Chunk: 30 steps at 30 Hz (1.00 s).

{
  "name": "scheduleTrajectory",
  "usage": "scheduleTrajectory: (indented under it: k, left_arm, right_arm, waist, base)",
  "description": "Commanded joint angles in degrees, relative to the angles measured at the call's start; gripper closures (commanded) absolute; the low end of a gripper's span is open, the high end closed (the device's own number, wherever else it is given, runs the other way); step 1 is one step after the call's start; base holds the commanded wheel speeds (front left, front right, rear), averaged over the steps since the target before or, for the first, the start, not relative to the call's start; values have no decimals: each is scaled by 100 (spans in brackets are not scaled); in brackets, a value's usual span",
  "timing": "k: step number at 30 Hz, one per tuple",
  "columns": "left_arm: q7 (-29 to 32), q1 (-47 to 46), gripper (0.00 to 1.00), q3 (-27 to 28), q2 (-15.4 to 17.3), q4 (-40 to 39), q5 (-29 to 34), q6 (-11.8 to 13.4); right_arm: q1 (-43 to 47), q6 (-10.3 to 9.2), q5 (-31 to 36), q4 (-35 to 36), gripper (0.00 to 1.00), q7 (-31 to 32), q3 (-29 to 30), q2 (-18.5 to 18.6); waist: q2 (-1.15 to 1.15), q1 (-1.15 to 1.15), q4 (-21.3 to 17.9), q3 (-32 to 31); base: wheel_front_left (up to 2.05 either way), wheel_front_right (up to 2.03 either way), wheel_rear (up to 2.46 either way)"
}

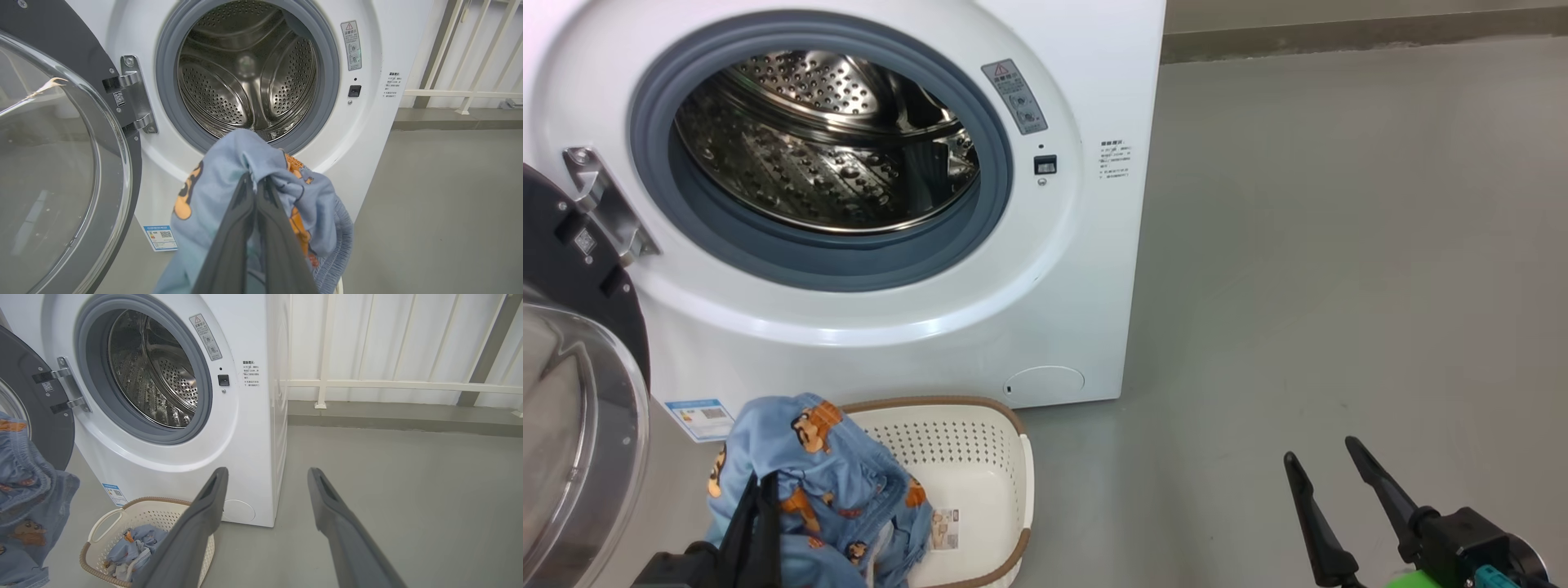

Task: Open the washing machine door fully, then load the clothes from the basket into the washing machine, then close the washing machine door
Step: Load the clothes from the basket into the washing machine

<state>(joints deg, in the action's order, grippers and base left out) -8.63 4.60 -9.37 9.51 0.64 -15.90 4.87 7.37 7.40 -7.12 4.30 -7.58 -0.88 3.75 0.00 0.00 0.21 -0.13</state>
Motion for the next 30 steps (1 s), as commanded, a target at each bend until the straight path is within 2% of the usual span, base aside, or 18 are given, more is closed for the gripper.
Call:
scheduleTrajectory:
  k: [1, 21, 30]
  left_arm:
    - [-2, -108, 100, 207, 115, -195, -33, 51]
    - [-12, -237, 100, 139, 109, -99, -110, 104]
    - [-107, -609, 100, 112, 43, 266, -210, 56]
  right_arm:
    - [-10, 9, 58, 170, 0, 17, -103, 16]
    - [-14, 9, 66, 182, 0, 31, -92, -40]
    - [-92, 9, 15, 248, 0, 52, -165, -37]
  waist:
    - [0, 0, -8, -12]
    - [0, 0, 48, -5]
    - [0, 0, -9, 199]
  base:
    - [0, 0, 0]
    - [0, 0, 0]
    - [0, 0, 0]
